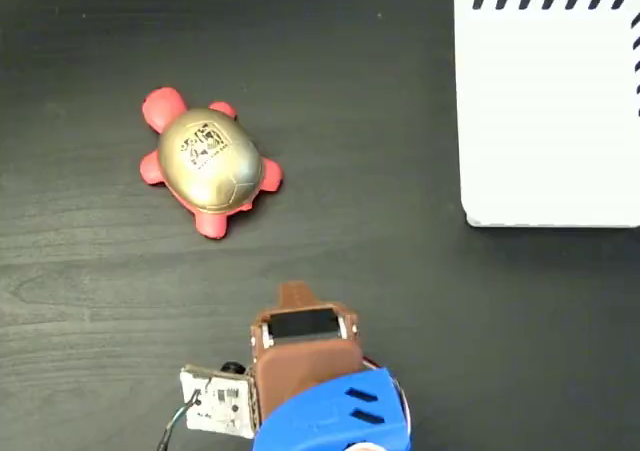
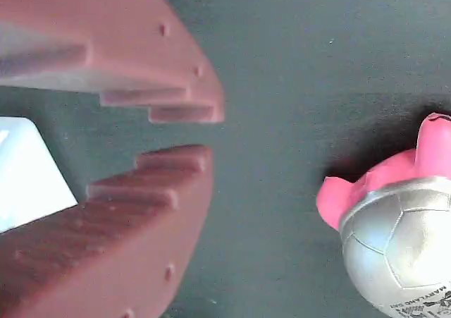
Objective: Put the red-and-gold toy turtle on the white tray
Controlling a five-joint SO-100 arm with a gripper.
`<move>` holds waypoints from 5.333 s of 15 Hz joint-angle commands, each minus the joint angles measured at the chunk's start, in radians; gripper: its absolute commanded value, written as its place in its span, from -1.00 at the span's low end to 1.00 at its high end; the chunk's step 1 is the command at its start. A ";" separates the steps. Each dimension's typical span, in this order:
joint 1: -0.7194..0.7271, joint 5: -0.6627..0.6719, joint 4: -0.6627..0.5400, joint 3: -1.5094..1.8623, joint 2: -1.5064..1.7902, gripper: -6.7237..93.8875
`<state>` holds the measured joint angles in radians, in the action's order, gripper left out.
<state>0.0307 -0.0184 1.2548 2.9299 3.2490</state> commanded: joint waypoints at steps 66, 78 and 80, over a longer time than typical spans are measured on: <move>0.233 -1.029 0.275 -1.638 -2.140 0.56; 0.212 -1.028 0.222 -1.589 -2.163 0.22; 0.204 -1.029 0.221 -1.589 -2.163 -0.07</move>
<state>0.2270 -1.0354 1.4619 1.3361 1.0523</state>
